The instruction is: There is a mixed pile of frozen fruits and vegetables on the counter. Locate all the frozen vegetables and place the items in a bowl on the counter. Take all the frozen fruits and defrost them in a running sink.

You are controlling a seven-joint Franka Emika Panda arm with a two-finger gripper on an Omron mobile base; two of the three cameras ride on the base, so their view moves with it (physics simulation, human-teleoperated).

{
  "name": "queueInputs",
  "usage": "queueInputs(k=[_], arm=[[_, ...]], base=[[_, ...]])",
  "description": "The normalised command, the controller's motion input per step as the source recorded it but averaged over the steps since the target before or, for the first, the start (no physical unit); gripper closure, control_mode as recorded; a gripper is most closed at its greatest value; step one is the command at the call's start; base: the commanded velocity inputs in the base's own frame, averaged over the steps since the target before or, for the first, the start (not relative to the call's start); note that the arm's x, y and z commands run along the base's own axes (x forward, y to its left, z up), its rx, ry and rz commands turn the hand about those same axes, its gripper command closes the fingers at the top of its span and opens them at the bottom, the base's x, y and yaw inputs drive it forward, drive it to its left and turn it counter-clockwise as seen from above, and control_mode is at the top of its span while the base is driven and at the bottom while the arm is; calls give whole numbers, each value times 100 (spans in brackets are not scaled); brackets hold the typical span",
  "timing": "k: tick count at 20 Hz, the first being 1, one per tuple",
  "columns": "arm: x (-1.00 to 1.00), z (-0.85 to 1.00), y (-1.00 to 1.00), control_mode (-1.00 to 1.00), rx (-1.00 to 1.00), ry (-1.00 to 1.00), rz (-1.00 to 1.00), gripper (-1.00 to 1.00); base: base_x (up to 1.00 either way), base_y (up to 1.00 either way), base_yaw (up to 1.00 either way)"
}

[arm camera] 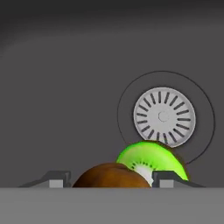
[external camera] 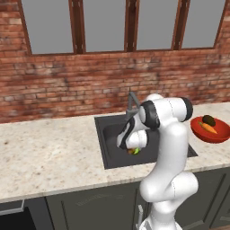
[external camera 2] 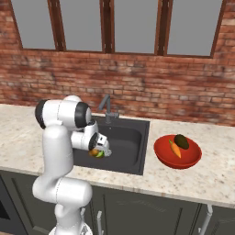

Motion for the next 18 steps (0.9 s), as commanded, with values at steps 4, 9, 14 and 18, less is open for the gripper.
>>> queueInputs(k=[4, 9, 14, 18], arm=[[0, -27, 0, -100, 0, 0, 0, -100], [0, -11, -1, -100, 0, 1, 0, -100], [-5, 42, 0, -100, 0, 1, -3, -100], [-14, 61, 0, -100, 0, 0, -1, -100]], base=[[0, 0, 0], [0, 0, 0], [0, 0, 0], [0, 0, 0]])
